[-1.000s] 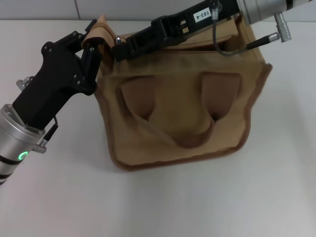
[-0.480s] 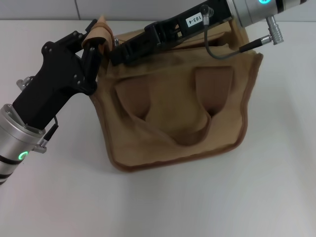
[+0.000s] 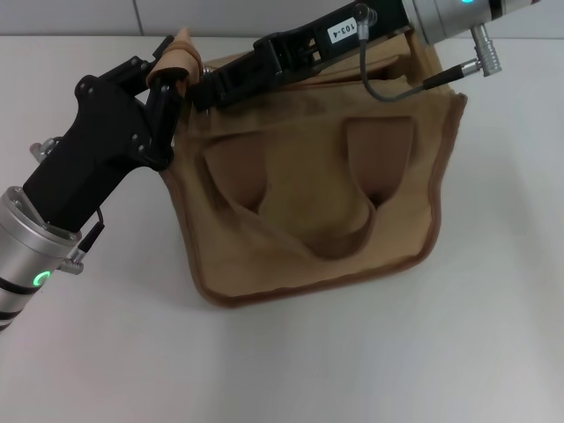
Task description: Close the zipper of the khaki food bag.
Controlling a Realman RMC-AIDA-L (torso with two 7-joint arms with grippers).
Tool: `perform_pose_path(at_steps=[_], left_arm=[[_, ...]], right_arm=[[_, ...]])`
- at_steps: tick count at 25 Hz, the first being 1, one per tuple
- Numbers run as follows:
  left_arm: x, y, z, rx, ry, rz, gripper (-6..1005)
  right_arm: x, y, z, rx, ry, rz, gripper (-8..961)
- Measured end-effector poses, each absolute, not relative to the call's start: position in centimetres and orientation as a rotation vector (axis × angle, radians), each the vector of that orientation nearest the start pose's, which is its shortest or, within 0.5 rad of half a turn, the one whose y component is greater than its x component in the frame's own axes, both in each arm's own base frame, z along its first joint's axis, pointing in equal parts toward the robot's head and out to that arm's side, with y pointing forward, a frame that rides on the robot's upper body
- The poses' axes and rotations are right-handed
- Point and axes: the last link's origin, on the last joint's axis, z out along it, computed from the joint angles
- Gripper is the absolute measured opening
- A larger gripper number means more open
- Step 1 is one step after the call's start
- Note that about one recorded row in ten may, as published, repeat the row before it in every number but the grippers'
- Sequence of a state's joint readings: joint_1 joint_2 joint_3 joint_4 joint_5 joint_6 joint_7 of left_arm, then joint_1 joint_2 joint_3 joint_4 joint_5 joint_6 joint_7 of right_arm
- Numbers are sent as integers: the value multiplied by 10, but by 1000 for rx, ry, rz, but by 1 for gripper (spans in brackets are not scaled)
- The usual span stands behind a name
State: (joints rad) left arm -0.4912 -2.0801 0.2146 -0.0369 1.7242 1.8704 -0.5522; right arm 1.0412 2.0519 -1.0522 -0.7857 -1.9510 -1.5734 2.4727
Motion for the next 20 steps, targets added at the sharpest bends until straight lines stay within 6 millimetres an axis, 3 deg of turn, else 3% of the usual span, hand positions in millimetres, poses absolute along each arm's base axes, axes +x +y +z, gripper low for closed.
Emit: perform_pose_path(at_steps=[20], left_arm=[[-243, 272, -15, -1974, -257, -1500, 36]], right_arm=[[42, 393, -22, -3050, 1242, 436, 462]])
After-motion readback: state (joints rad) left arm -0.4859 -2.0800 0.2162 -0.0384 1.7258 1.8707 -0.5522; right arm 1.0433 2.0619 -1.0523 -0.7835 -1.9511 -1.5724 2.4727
